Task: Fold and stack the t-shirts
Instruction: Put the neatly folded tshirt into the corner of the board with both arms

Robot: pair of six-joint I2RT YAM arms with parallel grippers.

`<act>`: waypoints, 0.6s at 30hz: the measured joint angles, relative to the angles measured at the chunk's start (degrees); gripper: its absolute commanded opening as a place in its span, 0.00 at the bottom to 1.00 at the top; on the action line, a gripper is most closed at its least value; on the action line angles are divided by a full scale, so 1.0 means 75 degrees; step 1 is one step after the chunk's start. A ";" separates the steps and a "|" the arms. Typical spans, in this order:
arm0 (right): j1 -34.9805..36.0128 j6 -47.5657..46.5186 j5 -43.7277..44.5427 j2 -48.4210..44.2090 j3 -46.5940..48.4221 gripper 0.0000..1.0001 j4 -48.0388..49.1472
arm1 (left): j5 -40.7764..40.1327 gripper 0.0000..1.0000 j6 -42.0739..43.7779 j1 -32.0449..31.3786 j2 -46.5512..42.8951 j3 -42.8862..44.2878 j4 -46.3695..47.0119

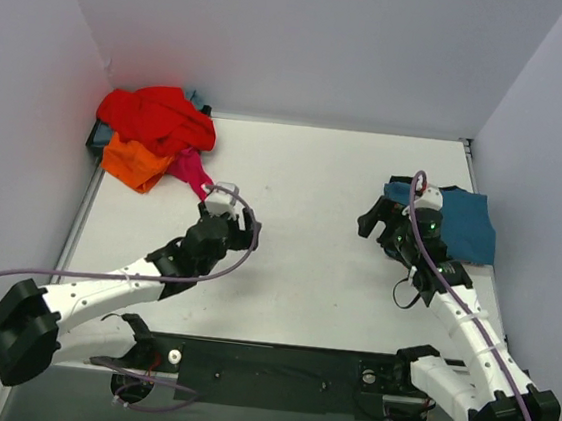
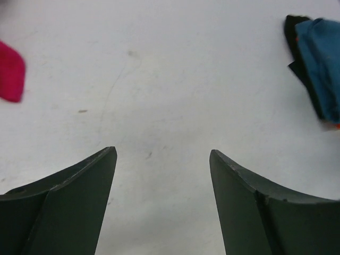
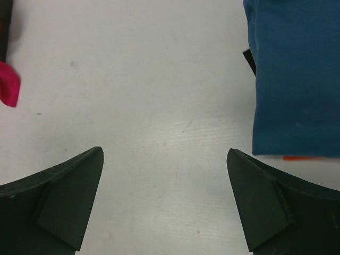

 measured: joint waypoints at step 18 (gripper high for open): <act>0.0017 0.0073 0.0533 -0.0629 -0.1236 0.95 0.0038 | -0.0364 0.82 0.0871 0.0000 -0.2646 -0.2457 0.0629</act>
